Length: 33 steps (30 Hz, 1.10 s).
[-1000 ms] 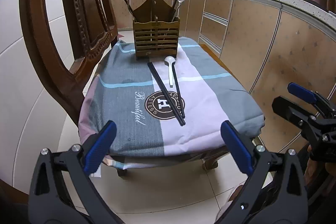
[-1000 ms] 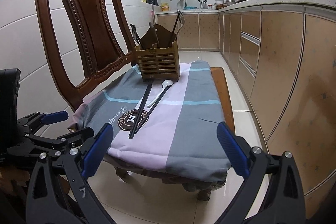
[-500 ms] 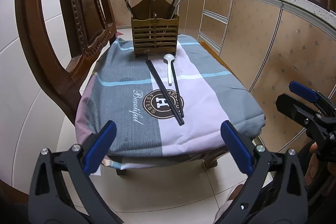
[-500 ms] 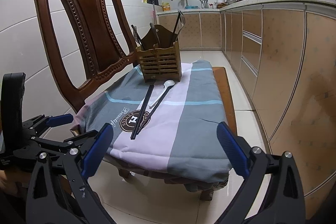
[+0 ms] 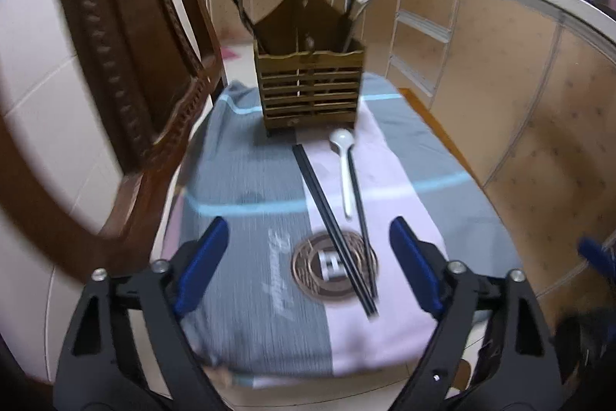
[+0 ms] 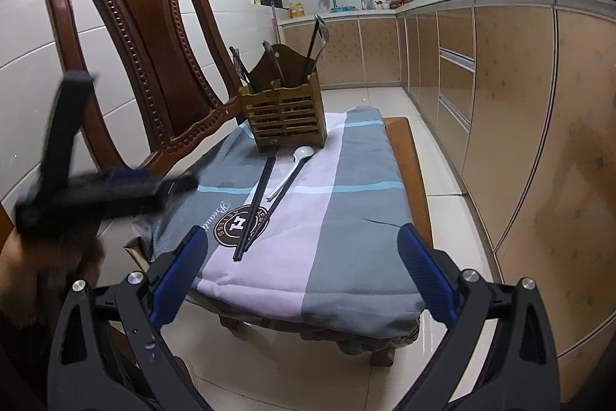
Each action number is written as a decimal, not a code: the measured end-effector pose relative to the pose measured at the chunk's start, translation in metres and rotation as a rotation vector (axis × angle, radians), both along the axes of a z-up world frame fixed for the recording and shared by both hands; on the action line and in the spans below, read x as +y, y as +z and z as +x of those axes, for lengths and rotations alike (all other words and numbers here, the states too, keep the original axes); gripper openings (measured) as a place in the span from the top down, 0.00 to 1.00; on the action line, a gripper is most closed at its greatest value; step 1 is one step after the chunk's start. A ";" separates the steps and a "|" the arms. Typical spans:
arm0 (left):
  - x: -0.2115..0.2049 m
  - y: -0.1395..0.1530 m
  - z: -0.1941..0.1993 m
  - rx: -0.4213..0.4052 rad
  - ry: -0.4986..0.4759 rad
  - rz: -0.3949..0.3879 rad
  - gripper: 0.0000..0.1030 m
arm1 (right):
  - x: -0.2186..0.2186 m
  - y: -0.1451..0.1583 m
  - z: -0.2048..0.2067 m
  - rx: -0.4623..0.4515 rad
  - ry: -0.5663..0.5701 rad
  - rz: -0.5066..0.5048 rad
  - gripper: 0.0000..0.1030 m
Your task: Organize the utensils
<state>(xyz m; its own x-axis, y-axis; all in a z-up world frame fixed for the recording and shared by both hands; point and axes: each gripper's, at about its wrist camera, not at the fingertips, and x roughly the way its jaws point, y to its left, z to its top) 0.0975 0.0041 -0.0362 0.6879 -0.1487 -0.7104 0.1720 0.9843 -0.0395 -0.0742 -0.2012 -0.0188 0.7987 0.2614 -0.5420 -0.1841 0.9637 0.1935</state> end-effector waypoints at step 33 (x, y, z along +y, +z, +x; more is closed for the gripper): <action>-0.003 -0.090 0.176 0.242 0.173 0.038 0.50 | 0.004 -0.028 0.041 0.144 0.048 0.041 0.06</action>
